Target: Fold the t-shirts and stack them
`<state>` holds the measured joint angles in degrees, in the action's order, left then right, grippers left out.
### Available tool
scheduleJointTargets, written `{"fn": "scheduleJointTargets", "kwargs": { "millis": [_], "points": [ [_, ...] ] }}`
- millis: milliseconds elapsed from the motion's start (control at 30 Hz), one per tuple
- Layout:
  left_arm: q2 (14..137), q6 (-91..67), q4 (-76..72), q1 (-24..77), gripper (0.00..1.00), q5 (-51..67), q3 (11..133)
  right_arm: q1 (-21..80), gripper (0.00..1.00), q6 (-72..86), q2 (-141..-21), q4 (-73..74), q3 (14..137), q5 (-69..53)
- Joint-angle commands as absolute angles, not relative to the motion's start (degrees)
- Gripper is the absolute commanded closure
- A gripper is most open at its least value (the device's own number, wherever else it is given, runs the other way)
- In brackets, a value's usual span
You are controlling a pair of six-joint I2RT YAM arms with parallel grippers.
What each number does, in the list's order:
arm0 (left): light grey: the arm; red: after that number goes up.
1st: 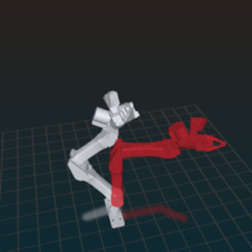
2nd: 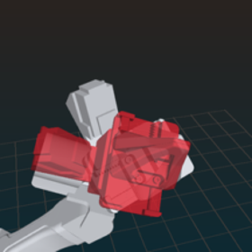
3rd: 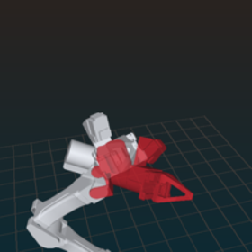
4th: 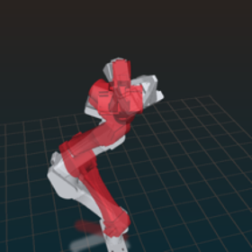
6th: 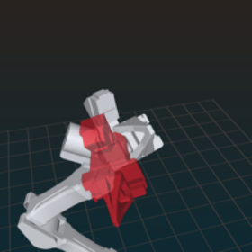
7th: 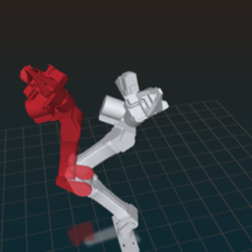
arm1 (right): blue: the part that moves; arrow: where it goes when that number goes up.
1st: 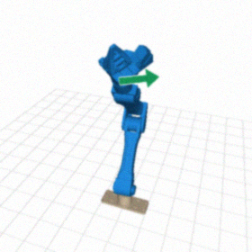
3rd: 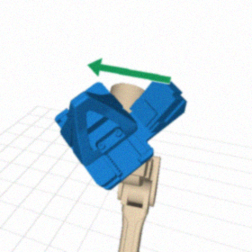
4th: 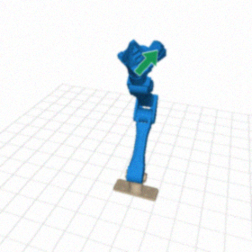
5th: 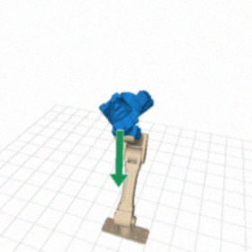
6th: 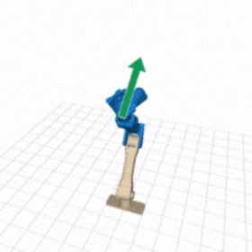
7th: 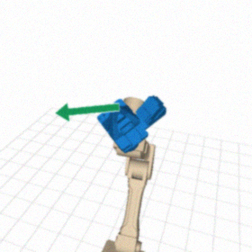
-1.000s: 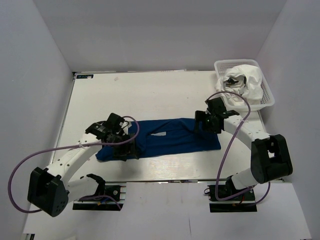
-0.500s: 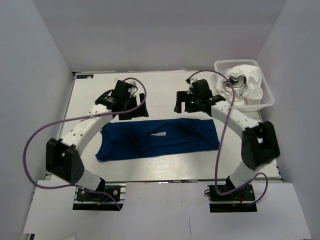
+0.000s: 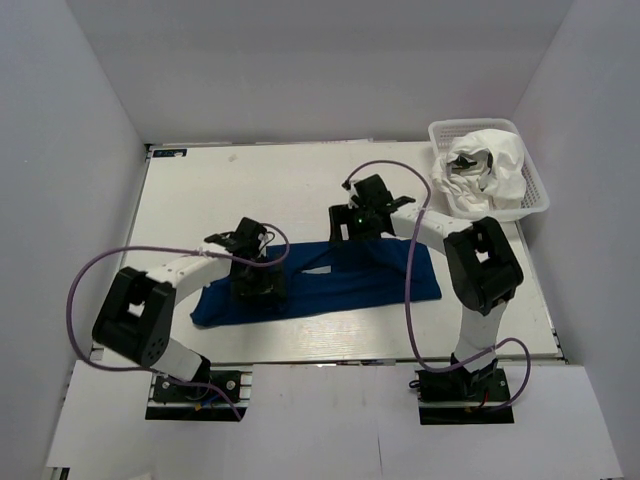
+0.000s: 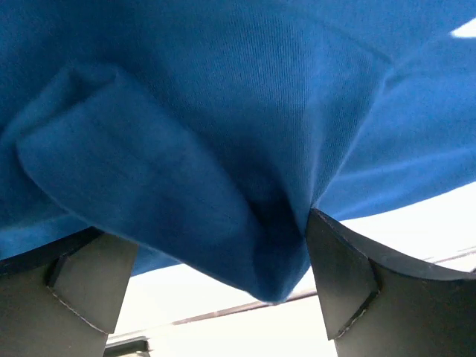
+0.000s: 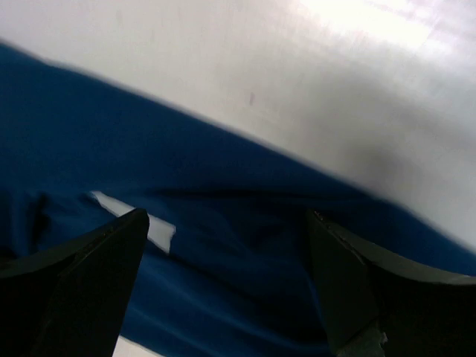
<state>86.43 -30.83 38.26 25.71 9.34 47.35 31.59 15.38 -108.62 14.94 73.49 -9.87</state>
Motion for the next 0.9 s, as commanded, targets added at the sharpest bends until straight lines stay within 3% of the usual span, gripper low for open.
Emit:
{"fn": "scheduleJointTargets", "kwargs": {
  "millis": [0,400,700,867],
  "points": [
    [82.71,-34.44,34.63,26.1,0.0,13.36,42.9,33.31,0.1,14.85,-104.25,16.0,67.53,-13.27],
    [81.39,-33.93,42.0,25.58,0.0,7.47,46.49,34.63,0.1,10.9,-92.91,25.56,60.91,-9.85],
    [76.99,-31.38,49.56,25.58,0.0,1.42,59.66,34.02,0.1,17.72,-83.51,28.66,57.04,8.14],
    [80.5,-30.76,47.11,25.05,0.0,-2.19,63.63,32.35,0.1,25.92,-82.18,26.37,57.57,11.95]
  ]
}}
